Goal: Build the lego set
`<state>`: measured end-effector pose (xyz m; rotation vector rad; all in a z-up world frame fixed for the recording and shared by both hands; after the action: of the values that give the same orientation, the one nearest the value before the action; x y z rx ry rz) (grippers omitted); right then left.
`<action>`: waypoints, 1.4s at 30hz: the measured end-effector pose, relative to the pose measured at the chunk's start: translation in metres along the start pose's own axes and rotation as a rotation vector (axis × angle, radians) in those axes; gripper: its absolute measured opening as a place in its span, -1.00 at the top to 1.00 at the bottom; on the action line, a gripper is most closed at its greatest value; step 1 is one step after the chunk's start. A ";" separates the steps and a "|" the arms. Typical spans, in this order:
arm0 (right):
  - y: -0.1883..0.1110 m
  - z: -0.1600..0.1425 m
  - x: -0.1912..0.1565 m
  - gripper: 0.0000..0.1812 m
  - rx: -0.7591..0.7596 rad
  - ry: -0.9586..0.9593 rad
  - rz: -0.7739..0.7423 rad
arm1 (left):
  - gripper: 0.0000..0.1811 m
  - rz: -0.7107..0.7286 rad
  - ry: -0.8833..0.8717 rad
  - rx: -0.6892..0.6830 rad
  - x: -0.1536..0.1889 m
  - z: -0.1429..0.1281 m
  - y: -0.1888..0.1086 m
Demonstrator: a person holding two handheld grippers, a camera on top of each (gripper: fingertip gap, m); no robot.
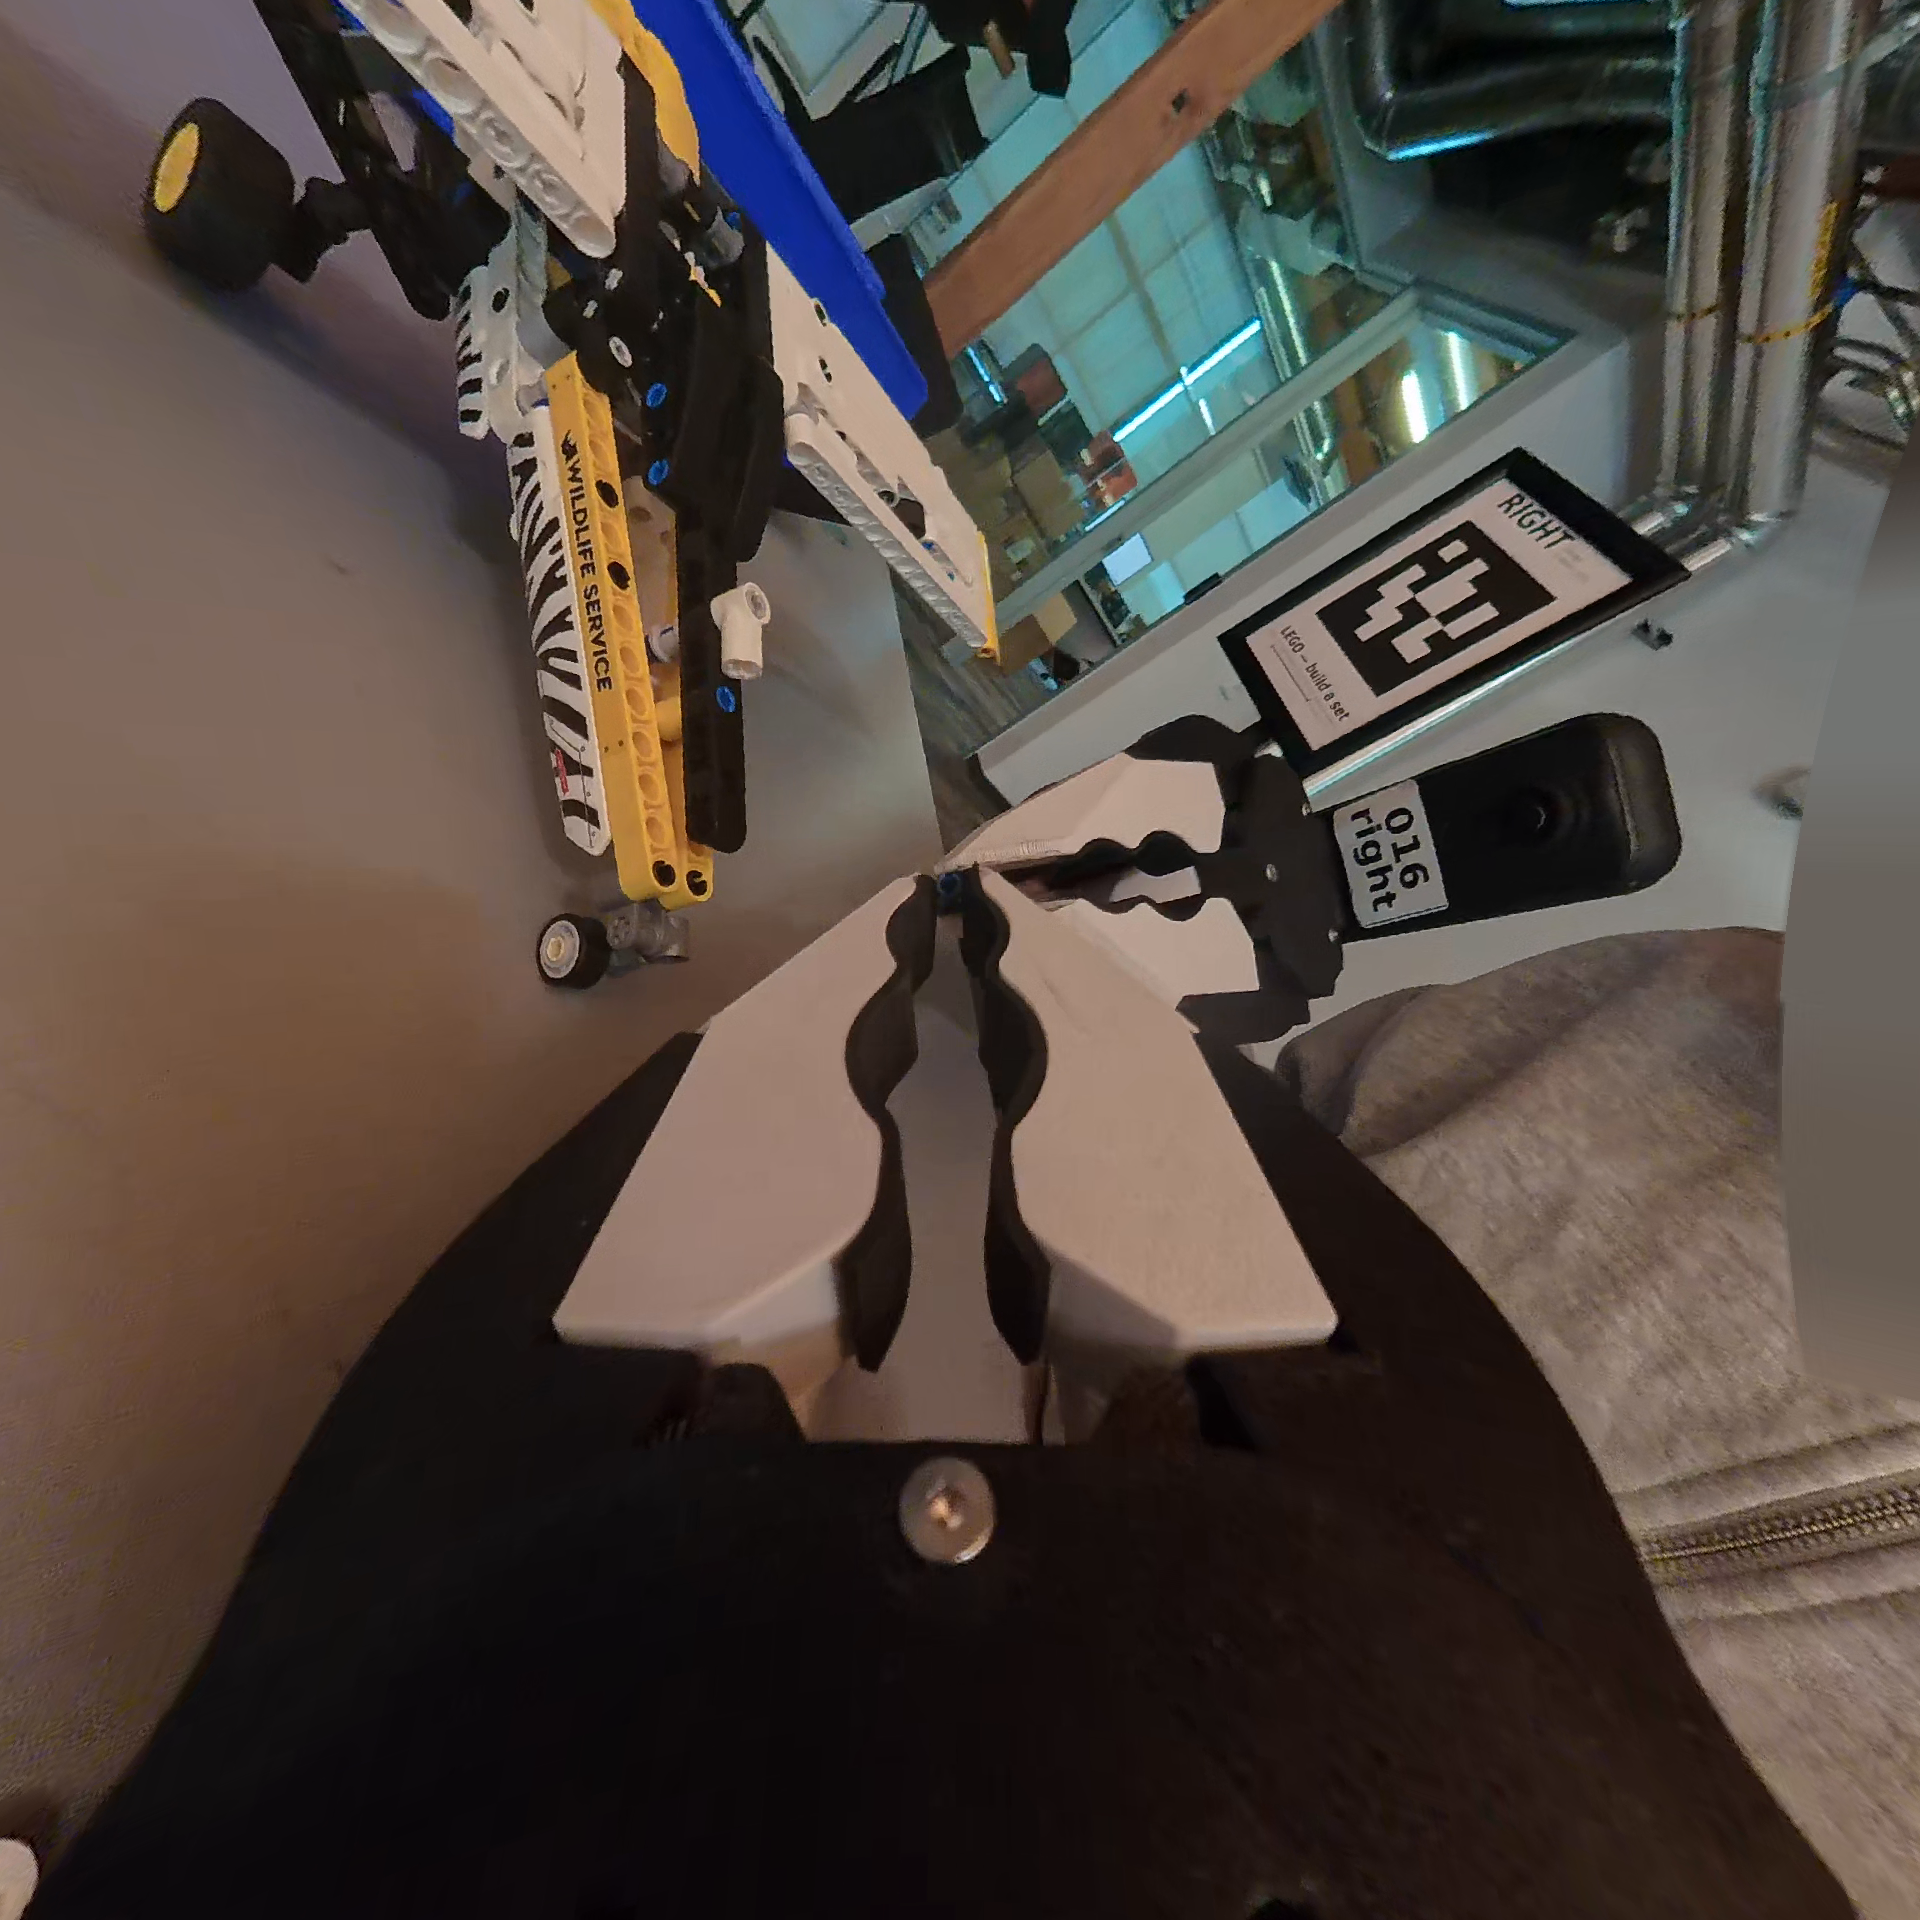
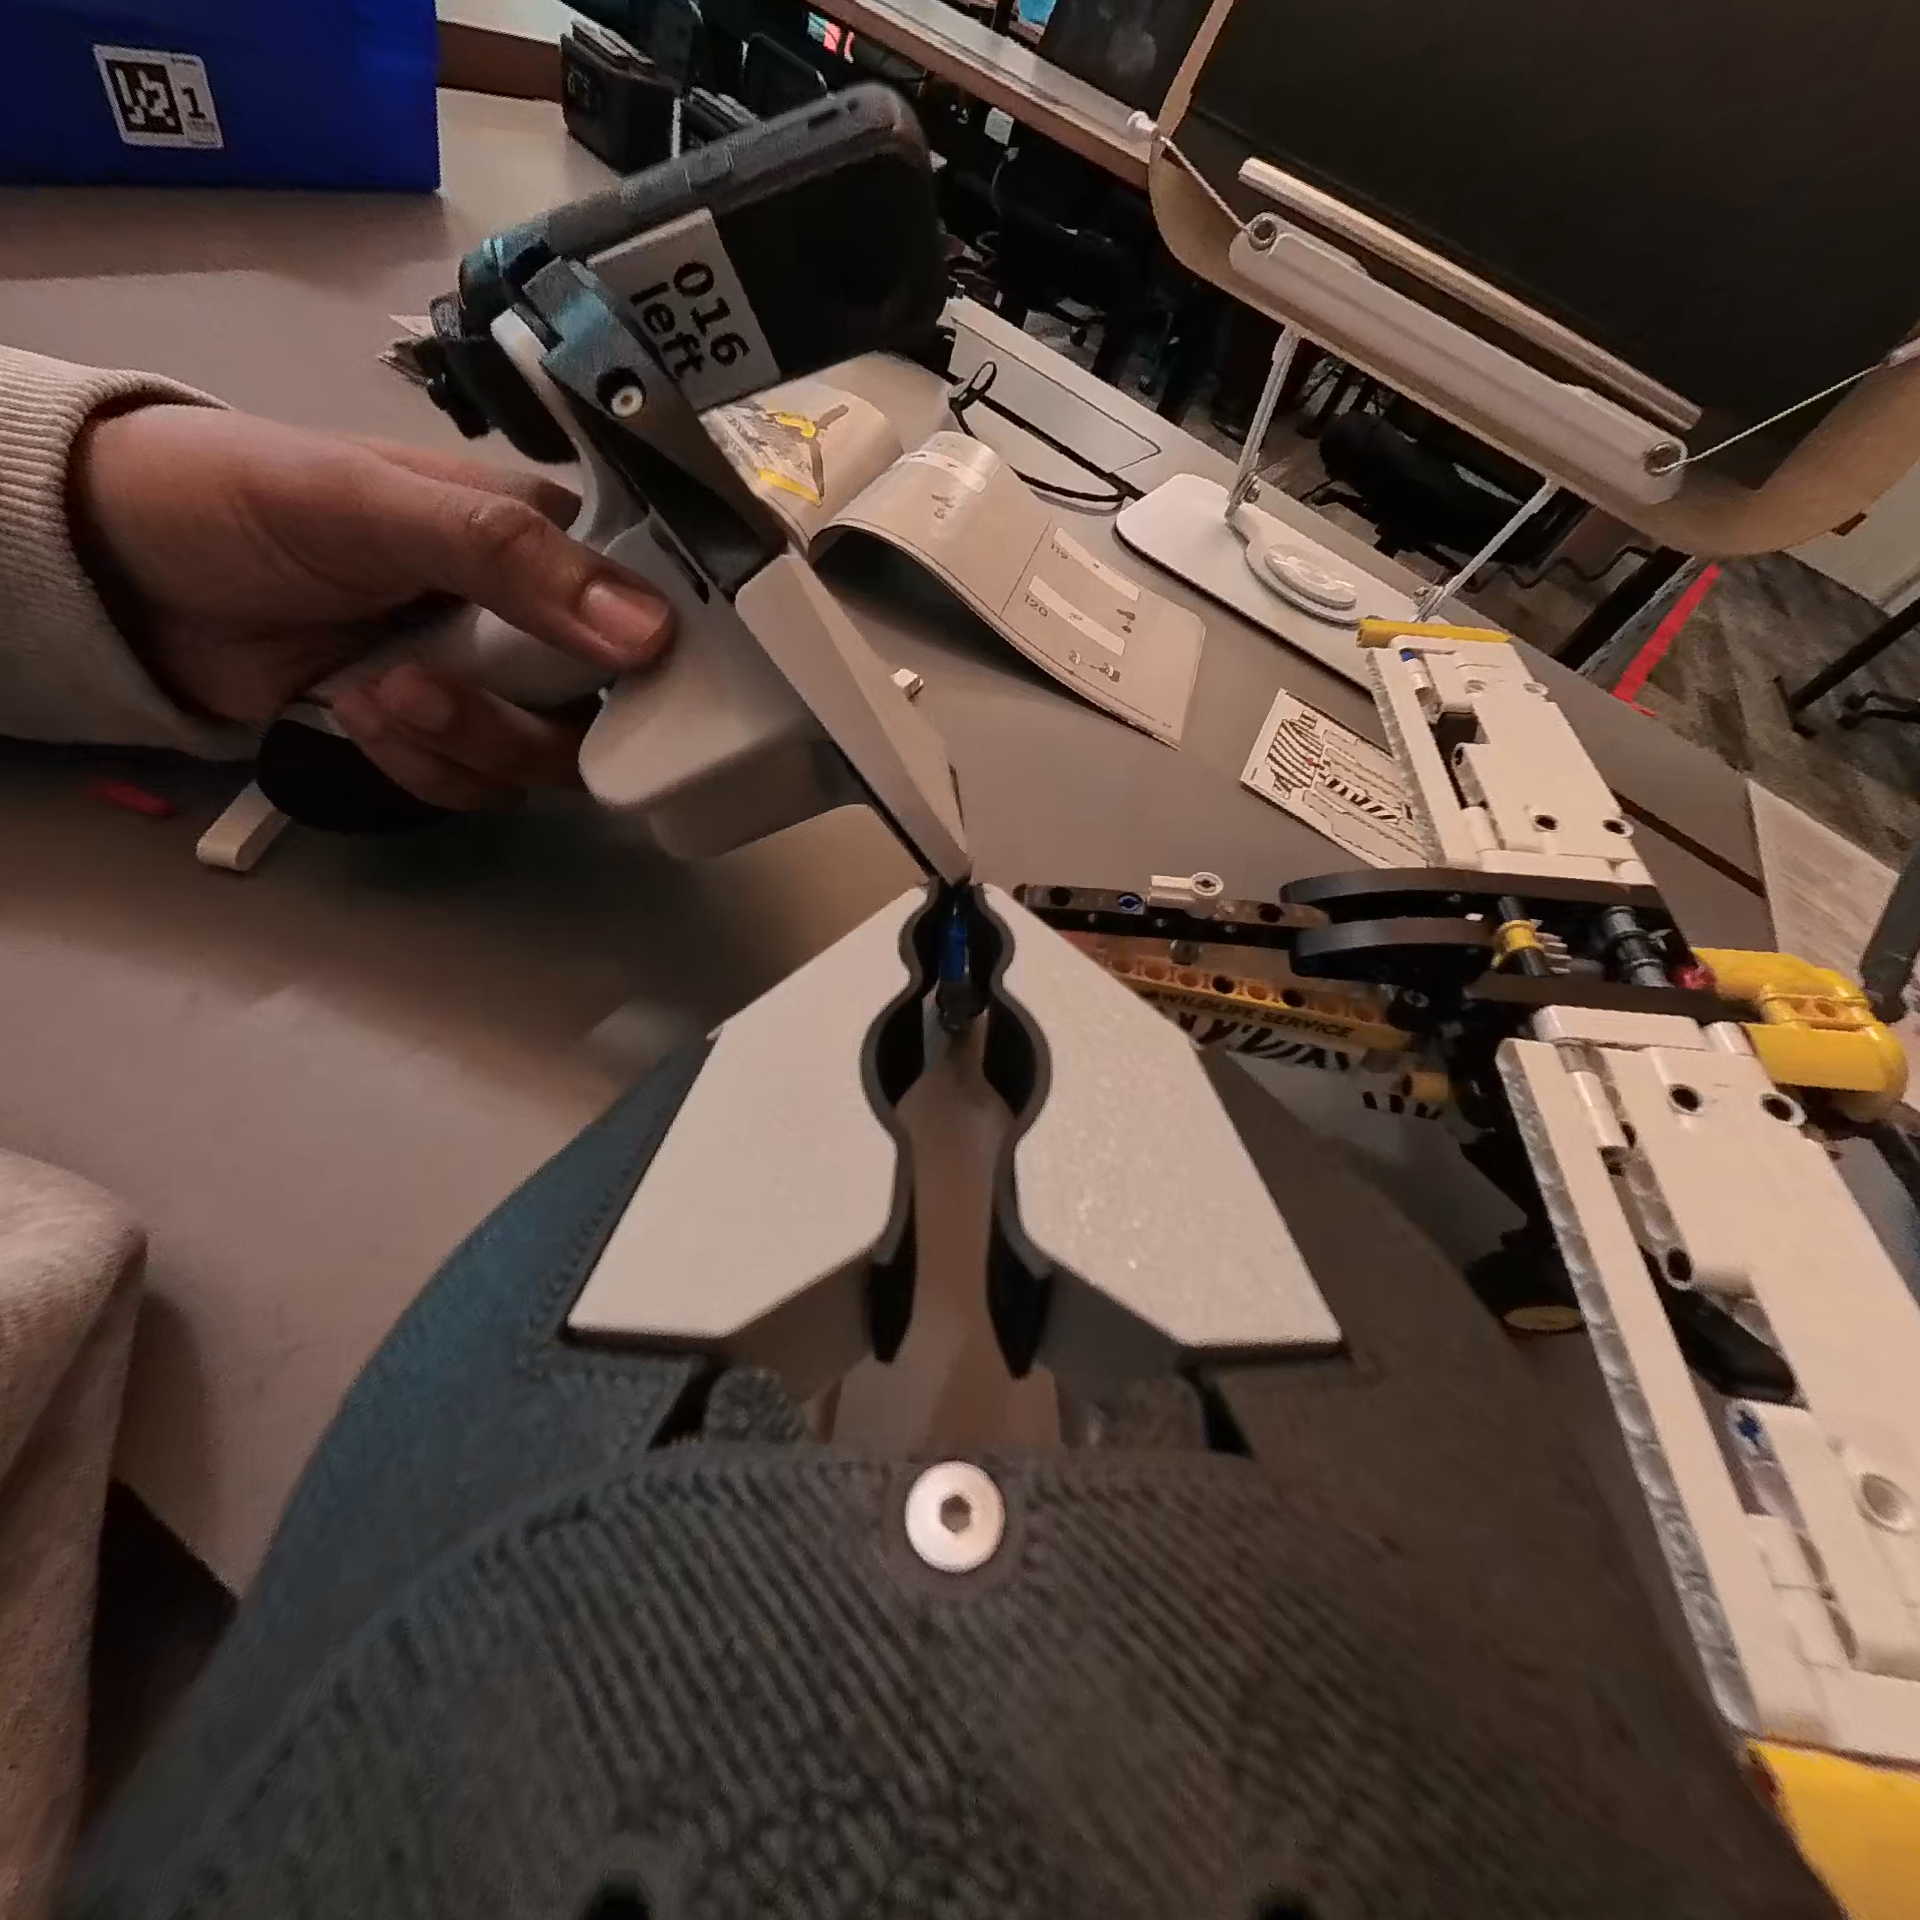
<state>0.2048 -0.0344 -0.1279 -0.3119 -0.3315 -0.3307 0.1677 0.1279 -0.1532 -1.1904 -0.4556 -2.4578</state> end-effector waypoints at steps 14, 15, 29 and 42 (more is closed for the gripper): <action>0.013 -0.012 0.015 0.99 -0.135 0.177 0.016 | 0.53 0.093 0.110 0.056 -0.004 0.006 -0.006; 0.015 -0.014 0.016 0.98 -0.144 0.207 0.024 | 0.47 0.103 0.129 0.046 -0.005 0.005 -0.005; 0.029 -0.013 0.023 0.98 -0.263 0.323 0.087 | 0.29 0.107 0.188 0.001 -0.004 0.004 0.004; 0.039 0.004 0.036 0.98 -0.468 0.243 0.222 | 0.29 0.190 0.298 -0.092 0.004 0.000 0.010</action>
<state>0.2502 -0.0075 -0.1201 -0.7548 0.0258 -0.2212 0.1702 0.1182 -0.1482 -0.8353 -0.1392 -2.4546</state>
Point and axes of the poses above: each gripper's, where its closed fingertips meet, y out along the fingers, z out of its top, x = y × z across the jaws, the point moved 10 cm from there along -y, back along the fingers, and after that the axes turned 12 degrees about -z, right-handed, at the moved point
